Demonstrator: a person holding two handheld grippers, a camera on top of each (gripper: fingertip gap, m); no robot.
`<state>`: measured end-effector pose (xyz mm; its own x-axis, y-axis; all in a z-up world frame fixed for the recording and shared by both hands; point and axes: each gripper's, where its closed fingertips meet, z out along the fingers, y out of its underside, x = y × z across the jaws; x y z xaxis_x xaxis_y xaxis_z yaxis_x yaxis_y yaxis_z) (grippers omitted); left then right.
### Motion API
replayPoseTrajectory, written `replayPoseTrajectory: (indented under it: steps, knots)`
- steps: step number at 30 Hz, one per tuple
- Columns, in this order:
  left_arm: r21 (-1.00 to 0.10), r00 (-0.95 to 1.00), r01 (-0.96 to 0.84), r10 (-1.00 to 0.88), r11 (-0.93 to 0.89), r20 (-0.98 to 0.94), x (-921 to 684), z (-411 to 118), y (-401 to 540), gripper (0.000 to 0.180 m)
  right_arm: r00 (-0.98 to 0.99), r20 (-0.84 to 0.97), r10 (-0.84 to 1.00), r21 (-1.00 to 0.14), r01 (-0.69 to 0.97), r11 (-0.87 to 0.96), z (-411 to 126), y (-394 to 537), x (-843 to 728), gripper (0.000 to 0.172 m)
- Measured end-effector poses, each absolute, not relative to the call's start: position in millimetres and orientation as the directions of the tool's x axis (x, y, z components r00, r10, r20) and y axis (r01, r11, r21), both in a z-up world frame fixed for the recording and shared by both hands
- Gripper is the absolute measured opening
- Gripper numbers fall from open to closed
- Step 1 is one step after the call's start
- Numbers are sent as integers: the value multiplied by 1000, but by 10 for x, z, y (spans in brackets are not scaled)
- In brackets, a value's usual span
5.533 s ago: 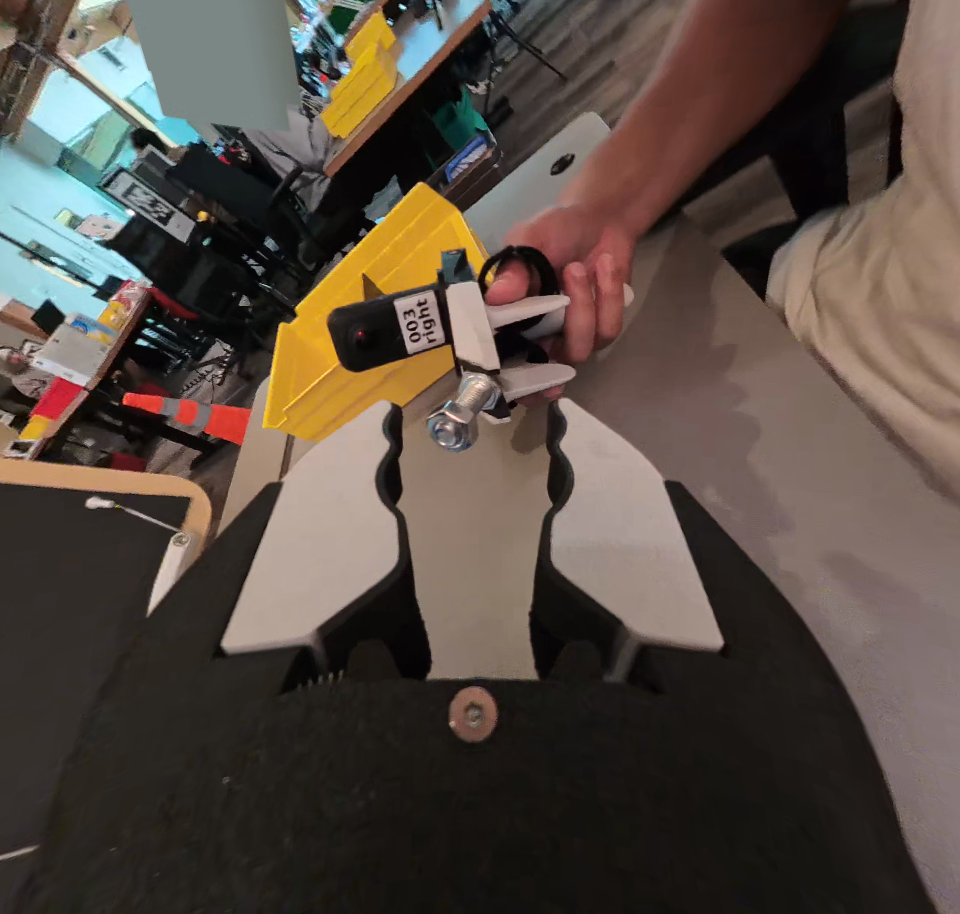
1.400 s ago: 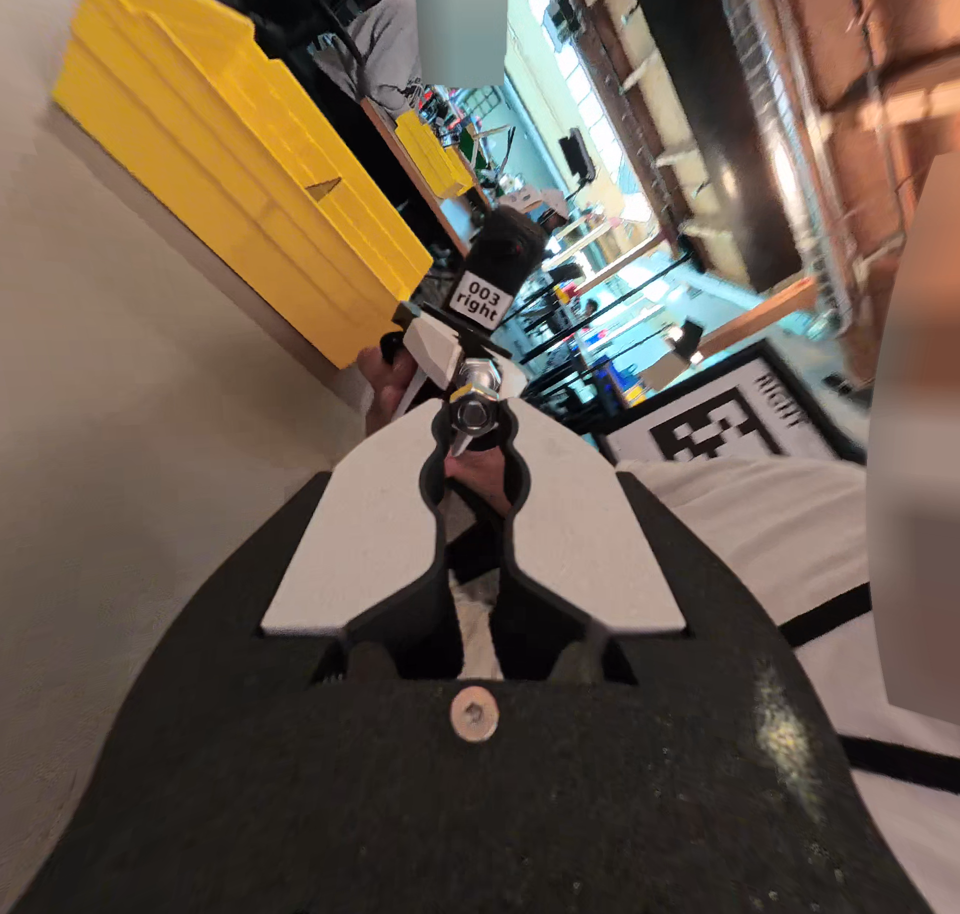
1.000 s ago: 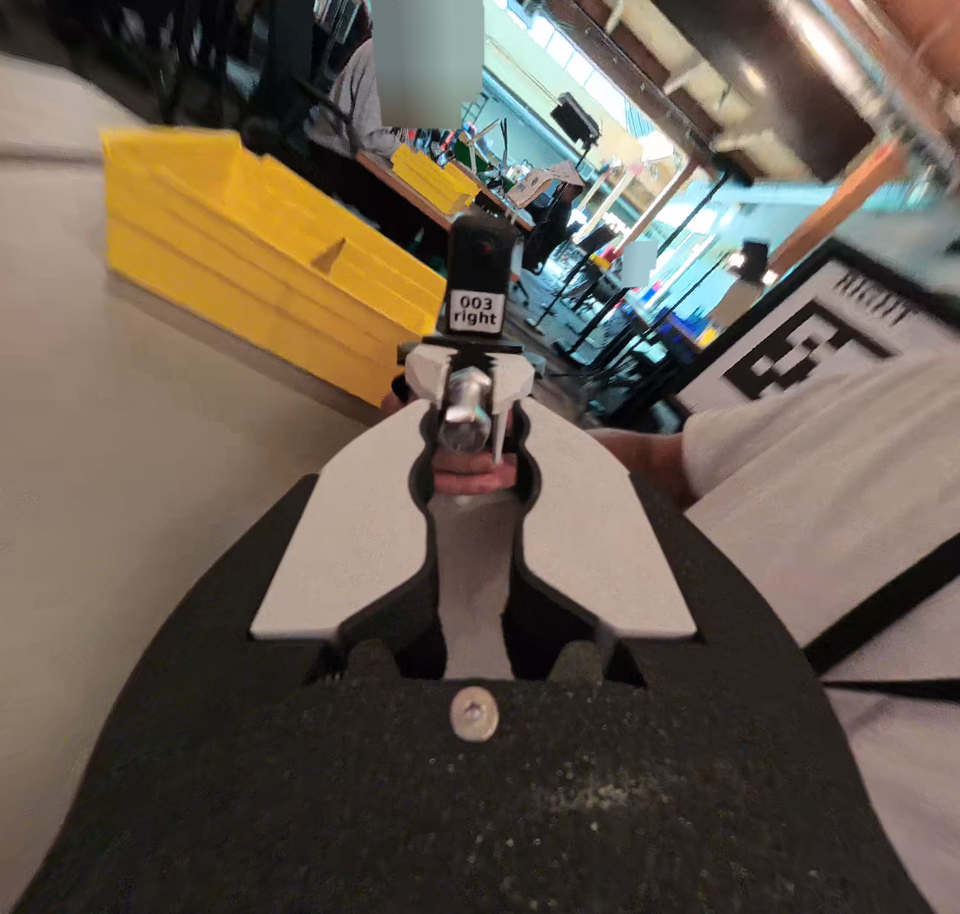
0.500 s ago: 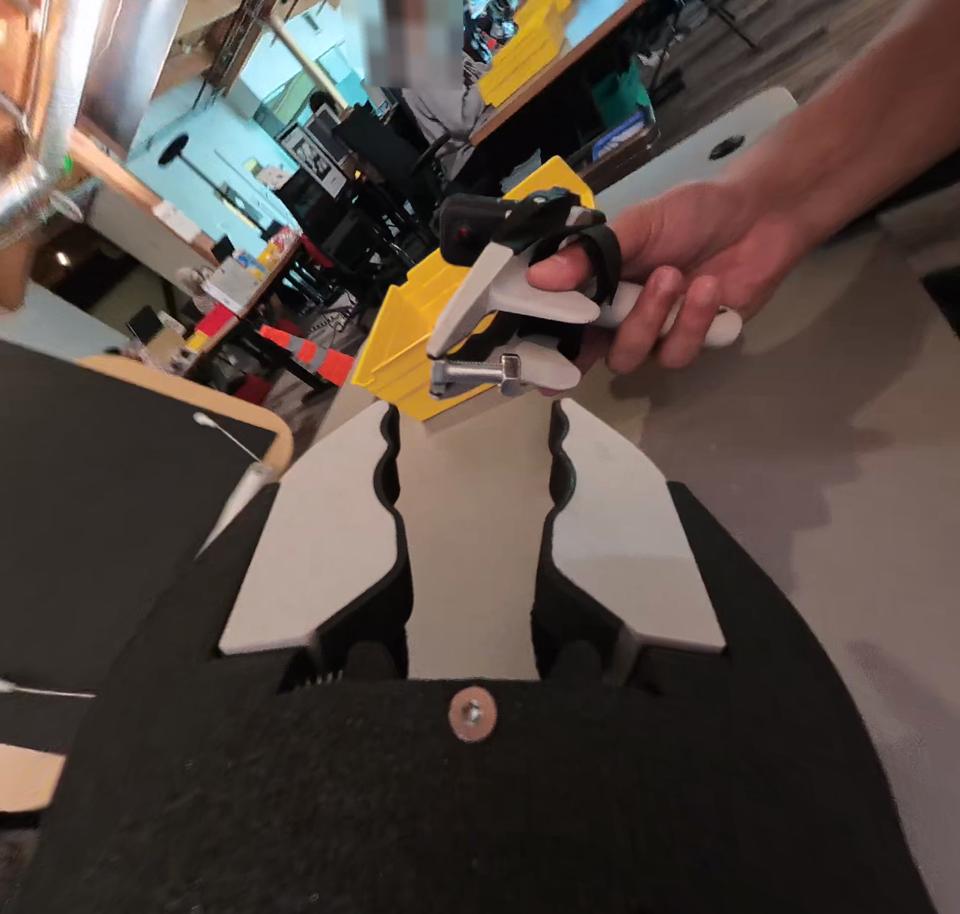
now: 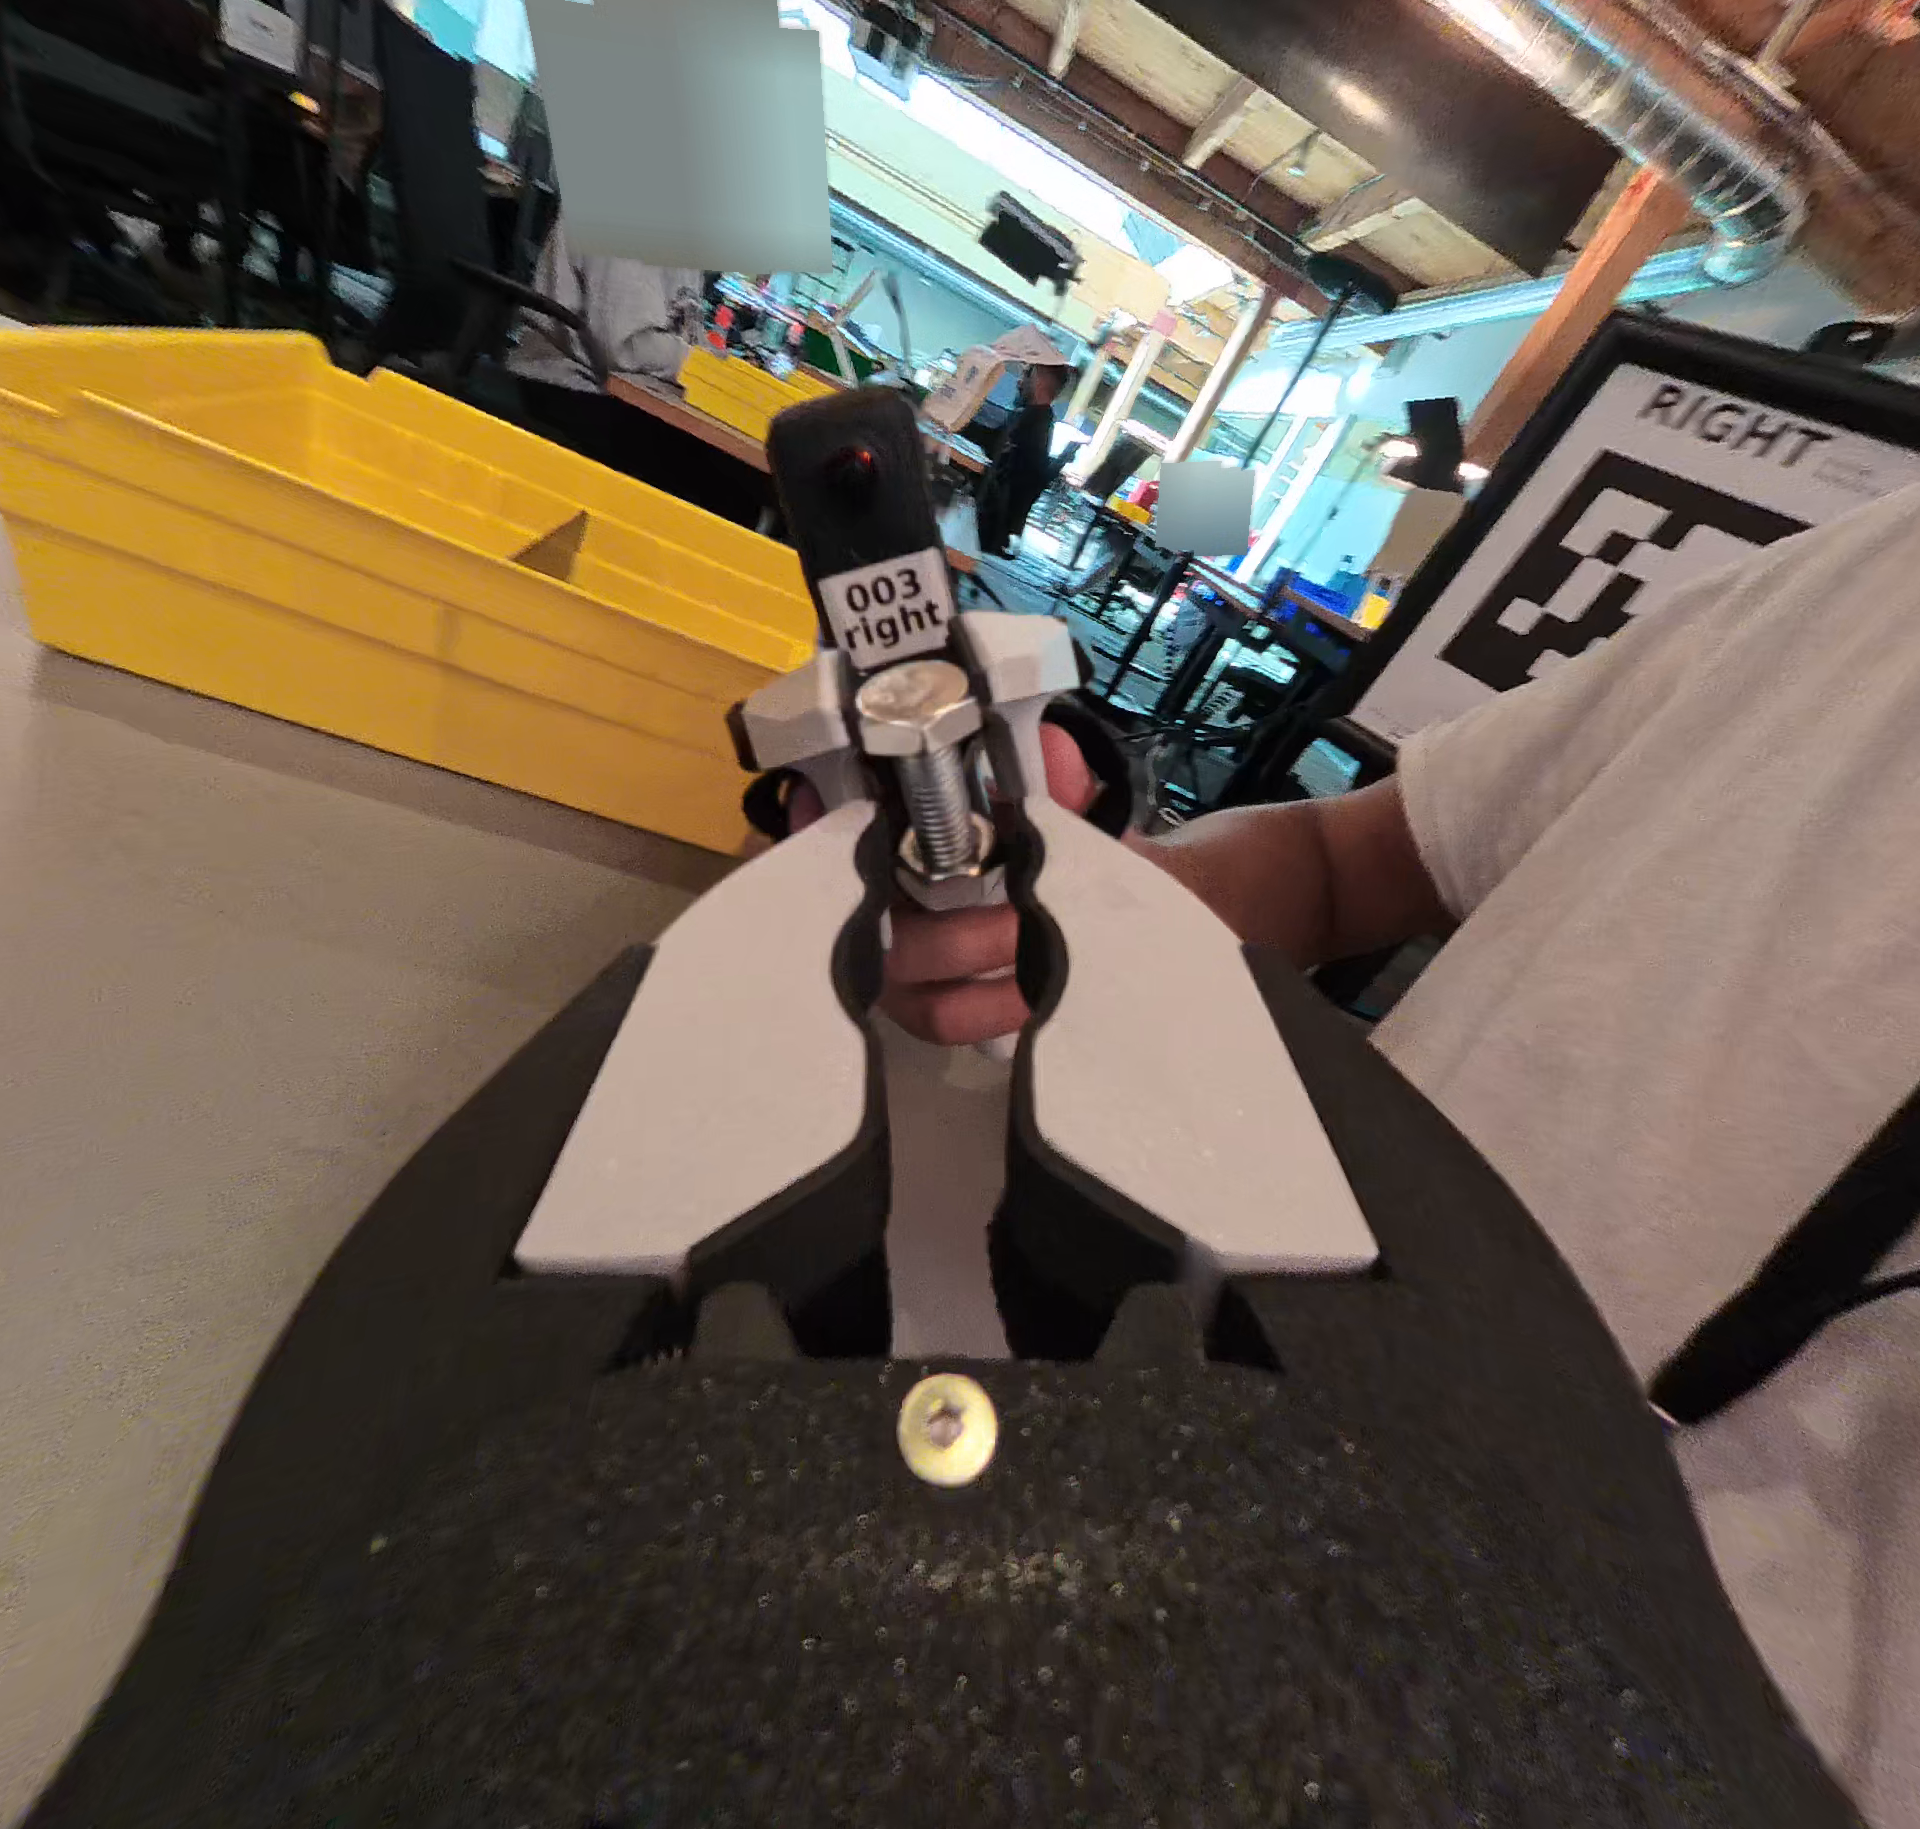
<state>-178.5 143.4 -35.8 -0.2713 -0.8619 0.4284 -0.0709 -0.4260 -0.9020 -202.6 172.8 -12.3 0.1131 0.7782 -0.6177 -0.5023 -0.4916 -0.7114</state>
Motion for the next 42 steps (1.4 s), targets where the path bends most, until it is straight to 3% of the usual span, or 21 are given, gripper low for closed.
replayPoseTrajectory:
  steps: [3,8,14,19,23,26,30,36,42]
  knots:
    - [-886,-293,-120,-836,-449,463,-1847,-377,1396,19,149,-573,806,-763,-456,-458,-134,1686,-2070,16]
    - [-908,-319,-274,-861,-317,397,-2076,-329,1325,19,135,-477,869,-851,-316,-419,-105,1529,-2146,16]
    - [-859,-299,-432,-854,-275,424,-2274,-200,1380,18,178,-395,901,-918,-110,-381,-288,1428,-2273,17]
    - [-881,-302,-412,-878,-230,370,-2241,-169,1444,19,160,-462,872,-880,-202,-430,-239,1492,-2233,17]
    - [-963,-307,-261,-951,66,18,-2209,-117,1543,49,51,-597,800,-779,-275,-564,-232,1540,-2166,17]
    - [-865,-326,-221,-870,450,-369,-2245,-192,1566,45,-66,-696,715,-667,-308,-678,-235,1569,-2119,17]
    - [-670,-303,-183,-690,719,-657,-2245,-175,1573,38,-202,-778,595,-536,-280,-796,-262,1546,-2138,17]
    - [-495,-368,-99,-494,863,-788,-2273,-139,1469,31,-340,-827,447,-393,-219,-893,-287,1487,-2182,17]
    - [-396,-429,-96,-397,913,-812,-2255,-216,1475,24,-392,-827,403,-360,-182,-915,-263,1433,-2200,17]
